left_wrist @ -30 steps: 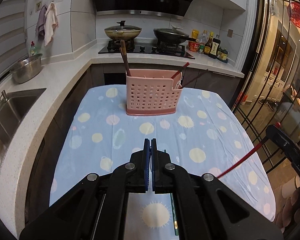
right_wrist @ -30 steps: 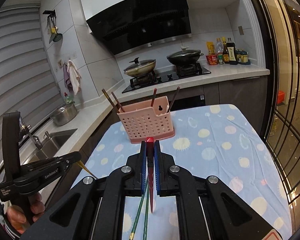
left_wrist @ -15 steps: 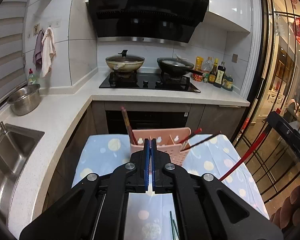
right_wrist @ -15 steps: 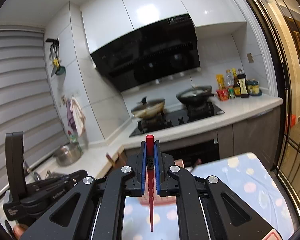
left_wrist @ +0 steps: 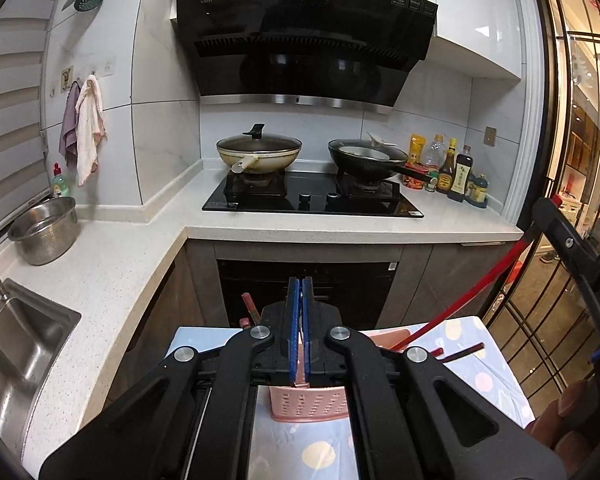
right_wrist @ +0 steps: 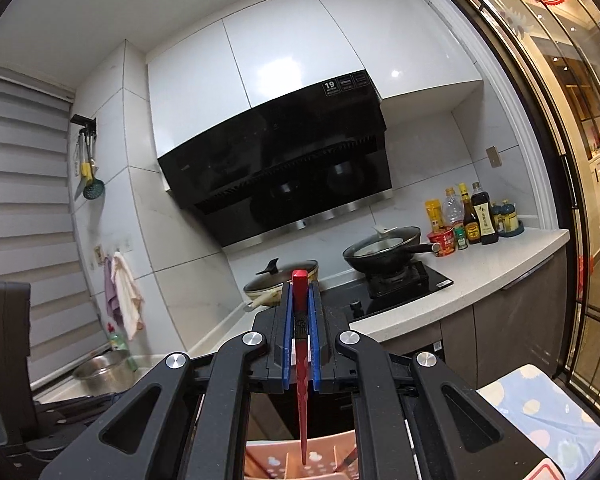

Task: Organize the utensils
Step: 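Open both grippers to drop spoon and chopstick into the holder, withdraw, then grasp a green chopstick with the left gripper while the right gripper grasps the other green chopstick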

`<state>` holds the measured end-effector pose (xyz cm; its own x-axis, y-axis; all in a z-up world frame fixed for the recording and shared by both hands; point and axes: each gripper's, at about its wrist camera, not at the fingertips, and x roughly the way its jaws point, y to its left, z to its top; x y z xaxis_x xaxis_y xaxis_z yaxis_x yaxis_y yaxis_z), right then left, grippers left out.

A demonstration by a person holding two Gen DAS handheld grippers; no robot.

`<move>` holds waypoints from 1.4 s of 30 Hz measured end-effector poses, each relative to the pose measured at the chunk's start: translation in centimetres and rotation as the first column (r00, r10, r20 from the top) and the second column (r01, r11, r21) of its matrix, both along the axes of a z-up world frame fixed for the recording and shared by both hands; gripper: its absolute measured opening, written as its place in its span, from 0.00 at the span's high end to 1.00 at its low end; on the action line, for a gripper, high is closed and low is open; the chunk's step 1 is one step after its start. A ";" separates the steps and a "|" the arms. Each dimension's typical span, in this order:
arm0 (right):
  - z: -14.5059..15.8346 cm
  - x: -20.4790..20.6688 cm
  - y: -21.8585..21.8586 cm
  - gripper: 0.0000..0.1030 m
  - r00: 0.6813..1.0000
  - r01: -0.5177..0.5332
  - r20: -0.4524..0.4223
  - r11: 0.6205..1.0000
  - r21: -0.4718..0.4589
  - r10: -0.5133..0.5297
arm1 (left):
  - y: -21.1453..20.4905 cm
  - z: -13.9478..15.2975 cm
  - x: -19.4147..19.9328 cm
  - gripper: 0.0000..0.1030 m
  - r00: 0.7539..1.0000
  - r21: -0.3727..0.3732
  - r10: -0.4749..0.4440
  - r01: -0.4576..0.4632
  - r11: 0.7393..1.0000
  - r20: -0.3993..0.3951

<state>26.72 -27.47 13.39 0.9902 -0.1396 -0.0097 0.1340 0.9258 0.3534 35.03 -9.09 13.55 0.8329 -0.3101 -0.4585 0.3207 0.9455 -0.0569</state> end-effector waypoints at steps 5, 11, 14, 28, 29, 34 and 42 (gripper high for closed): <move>-1.6 3.0 0.4 0.93 0.993 -0.035 -0.115 0.999 -0.006 0.034 | -0.7 -2.0 1.8 0.99 0.999 0.023 -0.006 0.007 1.000 -0.051; -4.2 4.3 -0.1 0.93 0.972 -0.068 -0.221 0.997 0.046 0.077 | -0.8 -4.8 2.8 0.99 0.994 0.036 0.007 -0.003 0.999 -0.109; -4.9 4.5 -0.4 0.92 0.960 -0.093 -0.257 0.993 0.075 0.109 | -0.6 -5.4 2.7 0.98 0.993 0.034 0.010 -0.006 0.999 -0.119; -5.3 0.0 0.5 0.62 0.957 -0.118 -0.260 0.991 0.067 0.132 | 1.2 -5.0 -0.8 0.53 0.993 0.001 0.035 -0.035 0.999 -0.113; -5.3 -0.5 0.6 0.62 0.956 -0.122 -0.260 0.990 0.071 0.136 | 1.3 -4.9 -1.1 0.52 0.993 0.002 0.035 -0.035 0.999 -0.115; -5.5 -3.6 1.1 0.62 0.947 -0.140 -0.275 0.984 0.108 0.165 | 1.4 -4.8 -4.1 0.45 0.994 0.013 0.022 -0.020 1.000 -0.110; -8.1 -10.3 2.6 0.62 0.897 -0.180 -0.373 0.966 0.184 0.238 | 1.8 -6.7 -9.6 0.39 0.986 0.029 -0.009 0.014 0.999 -0.166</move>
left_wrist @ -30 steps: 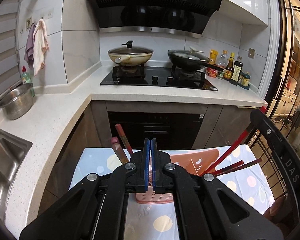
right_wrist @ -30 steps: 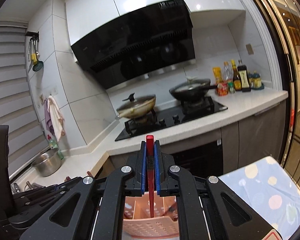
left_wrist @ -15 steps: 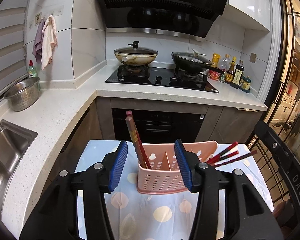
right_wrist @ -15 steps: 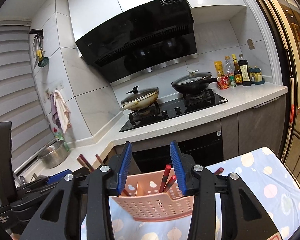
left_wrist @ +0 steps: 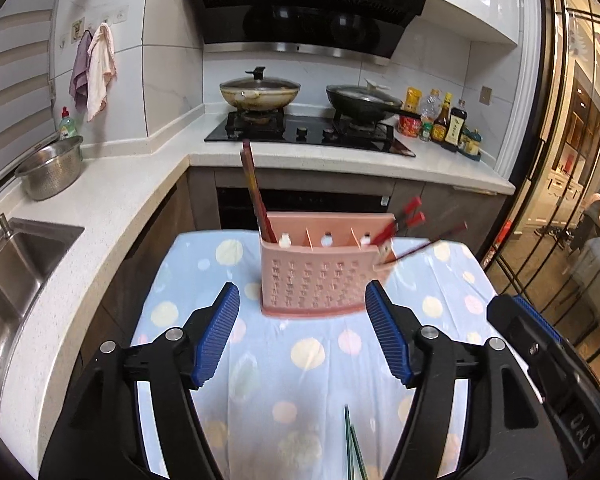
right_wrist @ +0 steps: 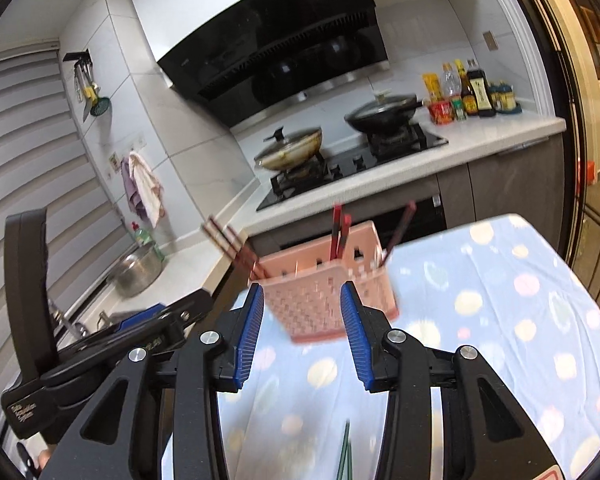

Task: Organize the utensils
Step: 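Grasp a green chopstick with the left gripper while the right gripper grasps the other green chopstick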

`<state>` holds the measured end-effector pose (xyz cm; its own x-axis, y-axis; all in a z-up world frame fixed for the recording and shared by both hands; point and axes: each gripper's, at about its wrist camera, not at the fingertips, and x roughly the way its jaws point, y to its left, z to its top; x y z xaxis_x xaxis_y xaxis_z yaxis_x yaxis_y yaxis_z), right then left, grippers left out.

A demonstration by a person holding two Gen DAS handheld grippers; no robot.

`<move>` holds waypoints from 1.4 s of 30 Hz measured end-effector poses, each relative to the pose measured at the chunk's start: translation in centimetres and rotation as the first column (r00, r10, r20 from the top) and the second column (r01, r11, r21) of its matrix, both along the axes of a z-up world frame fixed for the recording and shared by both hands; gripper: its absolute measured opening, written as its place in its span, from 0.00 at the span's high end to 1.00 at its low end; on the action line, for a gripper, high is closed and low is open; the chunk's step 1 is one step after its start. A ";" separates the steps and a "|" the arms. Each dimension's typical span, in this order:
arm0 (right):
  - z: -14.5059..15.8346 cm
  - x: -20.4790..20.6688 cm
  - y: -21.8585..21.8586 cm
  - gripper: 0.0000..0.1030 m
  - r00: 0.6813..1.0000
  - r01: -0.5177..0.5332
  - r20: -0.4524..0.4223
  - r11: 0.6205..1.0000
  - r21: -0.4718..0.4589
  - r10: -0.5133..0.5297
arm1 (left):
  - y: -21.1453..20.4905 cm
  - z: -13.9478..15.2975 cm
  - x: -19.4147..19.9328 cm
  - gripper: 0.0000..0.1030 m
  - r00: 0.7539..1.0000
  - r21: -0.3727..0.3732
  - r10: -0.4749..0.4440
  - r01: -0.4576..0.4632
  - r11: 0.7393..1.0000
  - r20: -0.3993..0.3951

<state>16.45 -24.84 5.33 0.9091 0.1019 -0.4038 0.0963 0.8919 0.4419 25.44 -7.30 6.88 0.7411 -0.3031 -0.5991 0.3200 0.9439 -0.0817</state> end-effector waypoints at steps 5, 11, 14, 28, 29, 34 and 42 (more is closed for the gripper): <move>-2.6 -5.0 1.5 0.62 0.995 -0.041 -0.092 0.999 -0.020 0.039 | 0.5 -3.3 -3.9 0.35 0.998 0.031 -0.021 0.023 0.999 -0.064; -6.9 -10.4 3.1 0.62 0.969 -0.096 -0.235 0.992 -0.082 0.074 | 2.0 -8.2 -8.2 0.35 0.986 0.040 -0.018 0.025 0.999 -0.167; -9.3 -12.6 4.1 0.62 0.951 -0.124 -0.297 0.986 -0.113 0.085 | 2.5 -10.1 -10.1 0.35 0.977 0.044 -0.006 0.015 0.999 -0.211; -14.6 -15.8 7.3 0.62 0.894 -0.224 -0.425 0.964 -0.146 0.143 | 4.6 -15.4 -14.8 0.35 0.951 0.114 0.059 -0.025 0.993 -0.304; -14.7 -15.8 7.4 0.62 0.891 -0.226 -0.429 0.963 -0.143 0.145 | 4.6 -15.6 -15.0 0.35 0.949 0.118 0.061 -0.026 0.993 -0.308; -15.7 -16.2 7.8 0.62 0.881 -0.237 -0.451 0.958 -0.161 0.142 | 4.7 -16.2 -15.6 0.35 0.945 0.124 0.065 -0.026 0.992 -0.322; -16.1 -16.3 7.8 0.62 0.877 -0.236 -0.461 0.958 -0.165 0.137 | 4.6 -16.6 -16.1 0.35 0.941 0.127 0.063 -0.021 0.992 -0.332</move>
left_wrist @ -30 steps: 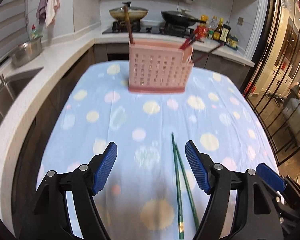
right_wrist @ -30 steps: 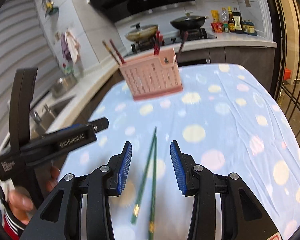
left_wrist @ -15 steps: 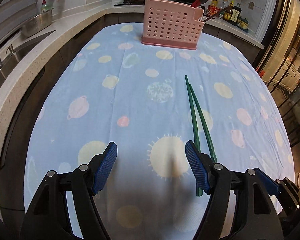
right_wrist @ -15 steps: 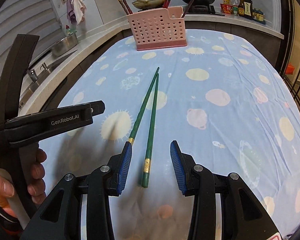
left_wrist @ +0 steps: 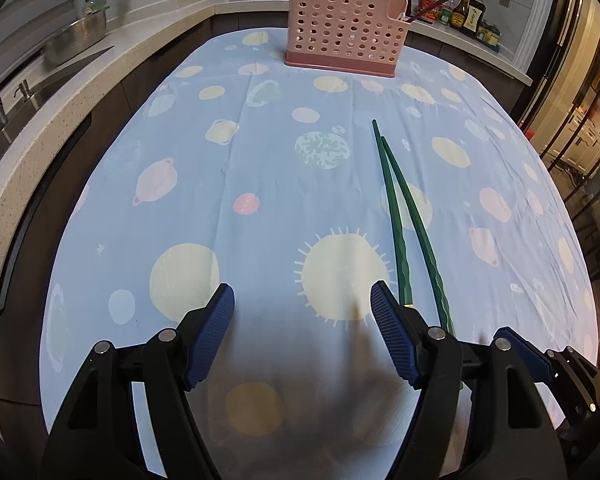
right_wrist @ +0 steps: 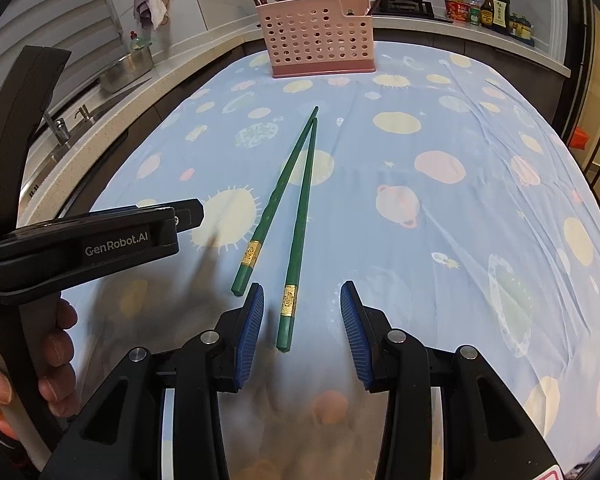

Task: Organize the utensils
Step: 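Grasp a green chopstick with the left gripper while the right gripper grasps the other green chopstick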

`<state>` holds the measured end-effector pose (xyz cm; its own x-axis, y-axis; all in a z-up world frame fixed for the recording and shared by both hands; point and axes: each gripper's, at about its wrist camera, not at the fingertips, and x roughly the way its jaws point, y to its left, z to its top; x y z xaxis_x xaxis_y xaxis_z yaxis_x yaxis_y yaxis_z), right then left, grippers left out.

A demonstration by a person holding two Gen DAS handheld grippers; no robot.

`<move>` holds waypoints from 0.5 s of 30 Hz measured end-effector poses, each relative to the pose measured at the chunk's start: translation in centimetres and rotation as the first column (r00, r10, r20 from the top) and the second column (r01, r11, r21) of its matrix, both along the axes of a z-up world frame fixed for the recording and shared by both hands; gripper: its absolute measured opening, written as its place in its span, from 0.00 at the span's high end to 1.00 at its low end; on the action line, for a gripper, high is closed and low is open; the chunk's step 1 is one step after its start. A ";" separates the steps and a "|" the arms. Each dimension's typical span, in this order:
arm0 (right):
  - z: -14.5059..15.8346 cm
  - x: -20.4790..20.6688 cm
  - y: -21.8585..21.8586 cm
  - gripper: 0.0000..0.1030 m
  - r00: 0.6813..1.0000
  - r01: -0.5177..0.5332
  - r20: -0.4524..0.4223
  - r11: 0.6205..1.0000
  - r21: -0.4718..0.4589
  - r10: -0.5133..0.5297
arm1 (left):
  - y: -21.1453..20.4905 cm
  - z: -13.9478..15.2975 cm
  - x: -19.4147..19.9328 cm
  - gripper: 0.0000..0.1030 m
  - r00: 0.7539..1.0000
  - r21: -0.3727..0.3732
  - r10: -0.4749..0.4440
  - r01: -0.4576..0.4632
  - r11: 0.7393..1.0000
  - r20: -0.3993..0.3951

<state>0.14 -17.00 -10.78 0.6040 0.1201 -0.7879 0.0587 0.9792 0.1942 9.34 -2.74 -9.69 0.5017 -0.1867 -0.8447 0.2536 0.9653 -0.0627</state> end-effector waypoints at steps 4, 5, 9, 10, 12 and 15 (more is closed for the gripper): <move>-0.4 0.1 0.1 0.62 1.000 -0.009 -0.011 1.000 -0.002 0.009 | -0.1 -0.2 -0.2 0.31 1.000 0.006 -0.002 0.002 1.000 -0.004; -0.4 0.0 0.1 0.62 1.000 -0.010 -0.013 1.000 -0.001 0.010 | -0.1 -0.3 -0.2 0.30 1.000 0.007 -0.002 0.002 1.000 -0.003; -0.7 0.1 0.1 0.64 1.000 -0.011 -0.021 1.000 0.001 0.011 | -0.1 -0.4 -0.4 0.30 1.000 0.008 -0.003 0.003 1.000 -0.009; -0.8 0.1 0.1 0.64 1.000 -0.012 -0.023 1.000 0.001 0.012 | 0.0 -0.5 -0.4 0.30 1.000 0.008 -0.004 0.004 1.000 -0.010; -1.0 0.2 0.2 0.67 0.999 -0.015 -0.029 1.000 -0.001 0.015 | -0.1 -0.6 -0.5 0.30 1.000 0.009 -0.005 0.005 1.000 -0.013; -1.3 0.2 0.1 0.74 0.999 -0.016 -0.040 1.000 0.003 0.016 | -0.1 -0.7 -0.7 0.30 1.000 0.011 -0.009 0.009 1.000 -0.017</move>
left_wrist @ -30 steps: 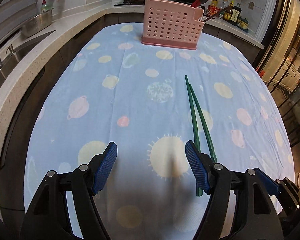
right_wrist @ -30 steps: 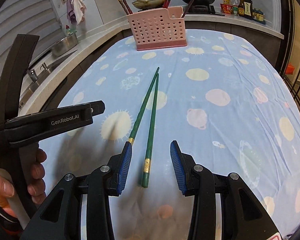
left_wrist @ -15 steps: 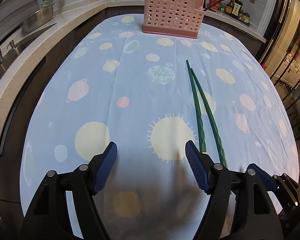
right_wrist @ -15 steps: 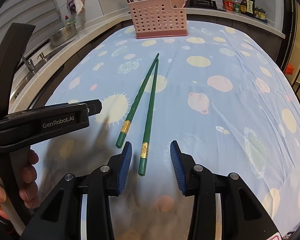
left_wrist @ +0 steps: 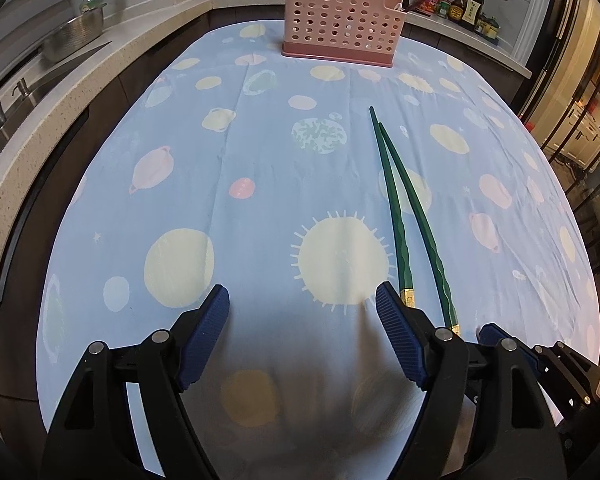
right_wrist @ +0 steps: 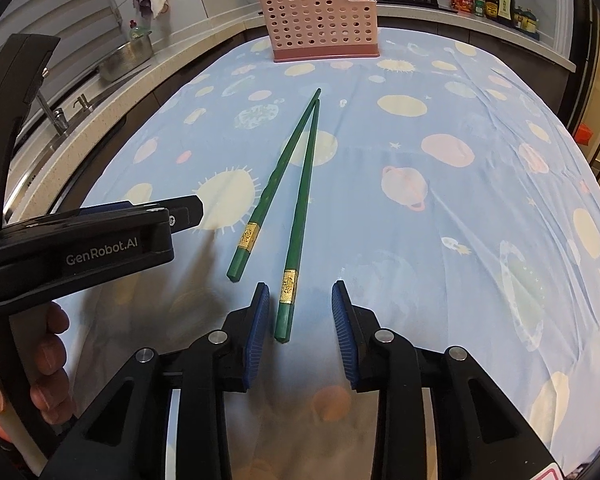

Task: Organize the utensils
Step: 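Grasp a green chopstick with the left gripper while the right gripper grasps the other green chopstick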

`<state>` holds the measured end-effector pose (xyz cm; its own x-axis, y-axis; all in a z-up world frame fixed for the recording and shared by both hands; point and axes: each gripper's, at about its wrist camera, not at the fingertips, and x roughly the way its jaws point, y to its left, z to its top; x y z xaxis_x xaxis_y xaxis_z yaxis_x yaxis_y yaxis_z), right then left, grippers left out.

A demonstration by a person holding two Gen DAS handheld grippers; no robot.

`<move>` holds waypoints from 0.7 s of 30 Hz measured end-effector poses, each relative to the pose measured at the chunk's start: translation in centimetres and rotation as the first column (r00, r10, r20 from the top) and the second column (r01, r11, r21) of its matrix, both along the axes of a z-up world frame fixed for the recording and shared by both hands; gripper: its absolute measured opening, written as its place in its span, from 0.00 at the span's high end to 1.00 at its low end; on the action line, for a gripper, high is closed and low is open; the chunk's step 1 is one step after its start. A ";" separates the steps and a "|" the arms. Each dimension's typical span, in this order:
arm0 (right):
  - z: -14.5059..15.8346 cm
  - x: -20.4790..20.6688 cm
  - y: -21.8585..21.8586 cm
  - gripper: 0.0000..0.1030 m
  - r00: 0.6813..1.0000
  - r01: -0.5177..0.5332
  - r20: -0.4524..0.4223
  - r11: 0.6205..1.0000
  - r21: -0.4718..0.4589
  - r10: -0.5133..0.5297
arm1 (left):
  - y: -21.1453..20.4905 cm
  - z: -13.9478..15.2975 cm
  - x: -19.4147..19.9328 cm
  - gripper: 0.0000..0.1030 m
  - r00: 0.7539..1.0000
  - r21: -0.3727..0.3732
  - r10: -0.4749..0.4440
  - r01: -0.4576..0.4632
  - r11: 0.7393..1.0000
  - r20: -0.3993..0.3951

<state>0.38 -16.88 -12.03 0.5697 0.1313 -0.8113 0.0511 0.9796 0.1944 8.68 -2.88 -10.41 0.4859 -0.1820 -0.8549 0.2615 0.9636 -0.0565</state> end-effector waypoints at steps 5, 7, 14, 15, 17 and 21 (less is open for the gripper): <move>-0.4 0.1 -0.3 0.84 1.000 0.010 -0.014 1.000 0.008 -0.010 | -0.3 -0.2 -0.1 0.30 1.000 0.000 -0.008 0.008 1.000 -0.007; -0.5 0.1 -0.5 0.91 1.000 0.016 -0.016 1.000 0.007 -0.016 | -0.3 -0.3 -0.1 0.30 1.000 0.000 -0.011 0.011 1.000 -0.009; -0.4 0.0 -1.6 0.93 0.998 0.063 -0.009 0.998 0.013 -0.063 | -1.1 -0.3 -0.6 0.28 0.999 -0.006 -0.038 0.038 0.999 -0.015; -0.3 -0.1 -1.8 0.93 0.997 0.075 -0.006 0.997 0.014 -0.075 | -1.3 -0.3 -0.7 0.26 0.999 -0.006 -0.043 0.043 0.999 -0.013; -0.3 -0.2 -2.4 0.93 0.996 0.094 -0.002 0.995 0.015 -0.094 | -1.6 -0.2 -0.9 0.23 0.999 -0.006 -0.054 0.054 0.999 -0.008; -0.4 -0.4 -2.9 0.93 0.993 0.114 -0.003 0.993 0.015 -0.114 | -2.4 -0.3 -1.2 0.22 0.997 -0.006 -0.078 0.078 0.997 -0.008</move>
<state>0.00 -19.78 -12.39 0.5801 0.0781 -0.8108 0.1627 0.9642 0.2093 7.49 -5.30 -10.66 0.4630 -0.2242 -0.8575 0.3352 0.9399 -0.0648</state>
